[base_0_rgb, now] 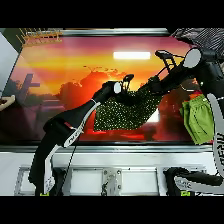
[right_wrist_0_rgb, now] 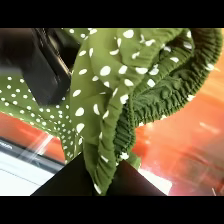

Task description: Fold the clothes and pants, and hang the long-sleeved shirts on hangers.

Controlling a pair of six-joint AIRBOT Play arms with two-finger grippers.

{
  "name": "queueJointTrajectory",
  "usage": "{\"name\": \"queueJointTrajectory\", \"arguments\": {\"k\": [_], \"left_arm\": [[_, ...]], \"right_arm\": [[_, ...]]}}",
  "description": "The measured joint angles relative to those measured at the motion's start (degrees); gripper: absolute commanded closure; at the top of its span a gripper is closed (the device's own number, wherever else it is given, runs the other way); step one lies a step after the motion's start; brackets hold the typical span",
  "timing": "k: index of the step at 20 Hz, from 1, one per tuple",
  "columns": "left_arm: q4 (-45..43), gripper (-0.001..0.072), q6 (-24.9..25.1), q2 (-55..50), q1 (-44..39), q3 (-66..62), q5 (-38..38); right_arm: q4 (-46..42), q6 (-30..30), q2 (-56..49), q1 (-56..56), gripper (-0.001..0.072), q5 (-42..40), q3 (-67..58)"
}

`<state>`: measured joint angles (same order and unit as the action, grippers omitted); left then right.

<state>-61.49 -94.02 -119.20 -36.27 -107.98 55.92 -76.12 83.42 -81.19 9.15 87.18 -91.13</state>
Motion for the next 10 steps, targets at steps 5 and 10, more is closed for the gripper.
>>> {"name": "queueJointTrajectory", "arguments": {"k": [5, 10], "left_arm": [[-0.46, 0.0706, 0.02, 5.64, 10.64, -1.88, 2.78], [-0.66, 0.0706, 0.35, 13.03, 22.58, -2.21, 5.68]], "right_arm": [[0.17, 3.32, -0.46, 4.04, 0.0701, -2.97, -0.02], [0.26, 9.97, -4.70, 12.52, 0.0701, -8.96, -0.04]]}}
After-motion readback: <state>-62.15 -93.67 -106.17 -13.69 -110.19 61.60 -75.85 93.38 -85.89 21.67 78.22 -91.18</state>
